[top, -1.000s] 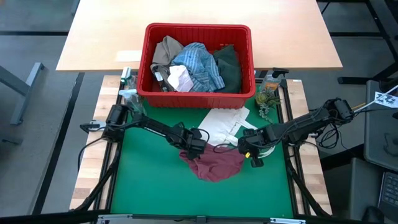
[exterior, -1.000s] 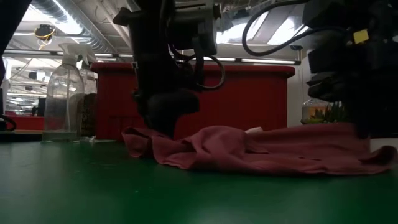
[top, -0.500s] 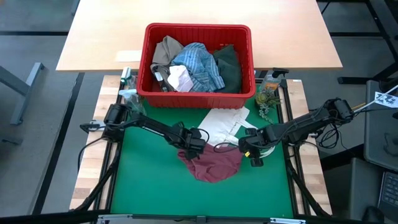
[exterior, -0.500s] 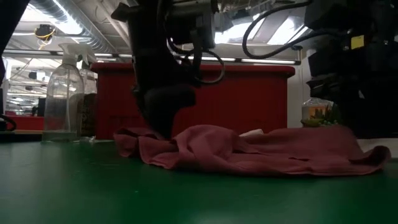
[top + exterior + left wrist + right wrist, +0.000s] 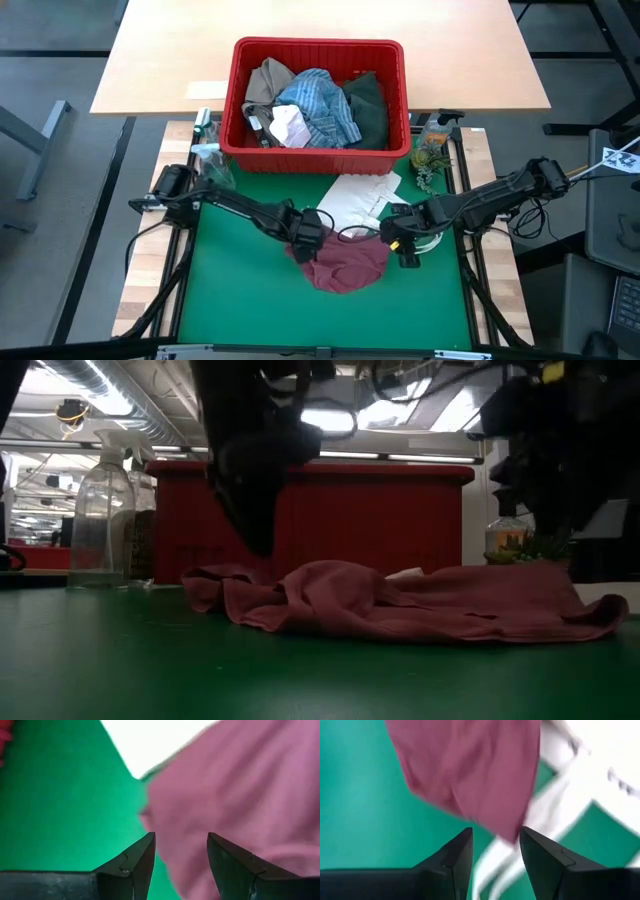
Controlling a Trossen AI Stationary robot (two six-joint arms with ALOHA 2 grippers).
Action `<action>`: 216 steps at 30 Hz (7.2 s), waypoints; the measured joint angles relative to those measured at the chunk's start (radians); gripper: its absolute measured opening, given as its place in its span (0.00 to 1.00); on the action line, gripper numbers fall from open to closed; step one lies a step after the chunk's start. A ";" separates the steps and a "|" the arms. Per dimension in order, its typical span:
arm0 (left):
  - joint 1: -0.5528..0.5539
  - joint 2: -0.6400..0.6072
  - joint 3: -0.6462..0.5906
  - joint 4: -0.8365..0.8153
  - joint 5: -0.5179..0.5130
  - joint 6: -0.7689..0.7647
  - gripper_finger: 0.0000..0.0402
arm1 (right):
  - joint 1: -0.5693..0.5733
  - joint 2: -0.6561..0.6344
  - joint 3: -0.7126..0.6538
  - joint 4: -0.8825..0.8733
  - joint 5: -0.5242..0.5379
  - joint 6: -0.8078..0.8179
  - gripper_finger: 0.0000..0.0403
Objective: Fold Laundry from Bin
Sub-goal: Fold the pink underwear
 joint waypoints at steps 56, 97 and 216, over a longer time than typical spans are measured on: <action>-0.228 0.139 0.001 0.137 -0.039 -0.046 0.43 | 0.281 0.281 -0.004 0.194 -0.115 0.090 0.40; -0.230 0.055 0.001 0.619 0.109 -0.036 0.43 | 0.280 0.213 -0.001 0.401 0.067 0.062 0.40; 0.030 0.082 0.001 0.451 0.015 0.328 0.34 | 0.281 0.054 -0.001 0.318 0.147 0.062 0.40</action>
